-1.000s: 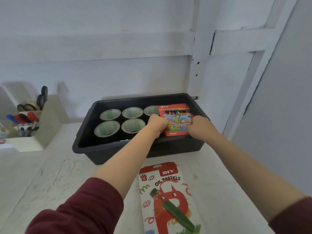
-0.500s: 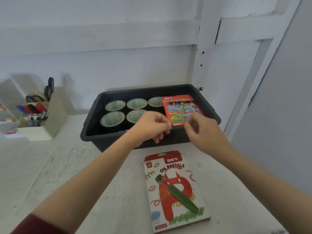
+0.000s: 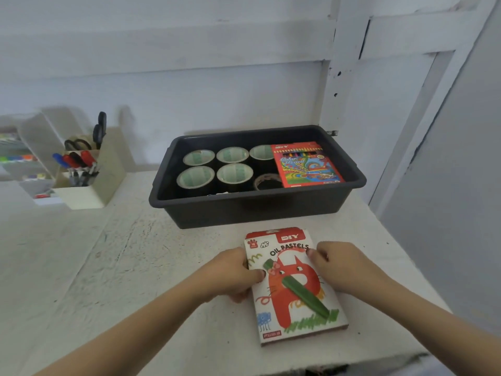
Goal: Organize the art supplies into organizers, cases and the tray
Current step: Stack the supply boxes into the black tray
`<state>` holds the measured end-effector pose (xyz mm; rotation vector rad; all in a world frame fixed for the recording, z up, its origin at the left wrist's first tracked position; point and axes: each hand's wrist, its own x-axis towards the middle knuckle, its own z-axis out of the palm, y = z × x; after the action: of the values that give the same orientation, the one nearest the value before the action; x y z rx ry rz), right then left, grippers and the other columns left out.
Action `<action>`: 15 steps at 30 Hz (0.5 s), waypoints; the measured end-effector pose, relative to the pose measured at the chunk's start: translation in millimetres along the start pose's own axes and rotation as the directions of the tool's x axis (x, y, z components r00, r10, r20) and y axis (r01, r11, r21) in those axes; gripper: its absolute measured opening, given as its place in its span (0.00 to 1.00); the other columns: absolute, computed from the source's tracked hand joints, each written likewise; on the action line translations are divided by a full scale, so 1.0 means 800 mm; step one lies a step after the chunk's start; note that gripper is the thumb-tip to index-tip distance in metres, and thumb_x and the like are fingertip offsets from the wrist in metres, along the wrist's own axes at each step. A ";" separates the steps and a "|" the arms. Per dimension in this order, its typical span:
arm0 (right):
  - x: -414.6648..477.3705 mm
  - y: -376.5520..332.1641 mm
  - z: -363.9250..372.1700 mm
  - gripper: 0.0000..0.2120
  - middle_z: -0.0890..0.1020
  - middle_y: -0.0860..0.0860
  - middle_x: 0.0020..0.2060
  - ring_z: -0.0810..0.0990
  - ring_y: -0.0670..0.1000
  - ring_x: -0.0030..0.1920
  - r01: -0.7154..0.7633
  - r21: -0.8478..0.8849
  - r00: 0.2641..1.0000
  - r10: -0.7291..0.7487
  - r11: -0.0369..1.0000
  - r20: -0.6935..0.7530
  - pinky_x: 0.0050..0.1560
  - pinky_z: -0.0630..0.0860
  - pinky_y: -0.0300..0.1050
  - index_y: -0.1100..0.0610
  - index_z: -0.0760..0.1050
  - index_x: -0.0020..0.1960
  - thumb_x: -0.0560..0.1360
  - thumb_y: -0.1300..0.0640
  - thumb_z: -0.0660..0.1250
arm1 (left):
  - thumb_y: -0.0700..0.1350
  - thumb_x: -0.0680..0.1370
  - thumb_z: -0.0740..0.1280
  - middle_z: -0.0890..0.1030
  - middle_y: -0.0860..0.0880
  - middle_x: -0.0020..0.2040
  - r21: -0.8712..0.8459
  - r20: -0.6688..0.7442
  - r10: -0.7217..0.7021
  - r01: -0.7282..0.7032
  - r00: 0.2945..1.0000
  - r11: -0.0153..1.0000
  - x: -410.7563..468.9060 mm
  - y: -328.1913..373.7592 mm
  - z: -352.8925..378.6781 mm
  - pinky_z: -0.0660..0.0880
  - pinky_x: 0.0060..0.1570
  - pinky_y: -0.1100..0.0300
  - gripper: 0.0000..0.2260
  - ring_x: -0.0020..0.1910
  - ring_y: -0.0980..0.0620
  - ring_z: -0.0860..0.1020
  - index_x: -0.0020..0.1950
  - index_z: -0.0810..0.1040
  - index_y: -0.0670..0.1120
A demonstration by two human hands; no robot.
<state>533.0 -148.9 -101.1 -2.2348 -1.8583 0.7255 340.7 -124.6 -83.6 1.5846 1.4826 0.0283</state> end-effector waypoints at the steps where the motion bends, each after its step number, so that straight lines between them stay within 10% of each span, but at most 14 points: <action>1: -0.002 0.004 0.001 0.15 0.78 0.43 0.39 0.78 0.42 0.38 0.020 0.042 1.000 -0.019 0.999 -0.022 0.34 0.69 0.32 0.51 0.71 0.43 0.79 0.42 0.54 | 0.49 0.79 0.65 0.77 0.58 0.40 -0.058 -0.013 0.031 -0.031 0.999 0.998 -0.004 0.000 0.002 0.78 0.34 0.66 0.06 0.37 0.58 0.79 0.46 0.67 0.53; 15: -0.013 -0.009 -0.093 0.04 0.81 0.48 0.43 0.82 0.46 0.43 0.446 0.518 0.809 -0.080 0.730 -0.583 0.35 0.79 0.39 0.53 0.69 0.47 0.78 0.54 0.63 | 0.44 0.77 0.67 0.83 0.47 0.42 -0.430 -0.483 0.194 -0.424 0.854 0.797 -0.014 0.088 -0.070 0.79 0.32 0.63 0.05 0.36 0.55 0.83 0.47 0.71 0.44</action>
<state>558.8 -143.0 -30.2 -1.4670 -1.3420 0.5036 359.7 -88.6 -2.6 1.3890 1.3345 0.9525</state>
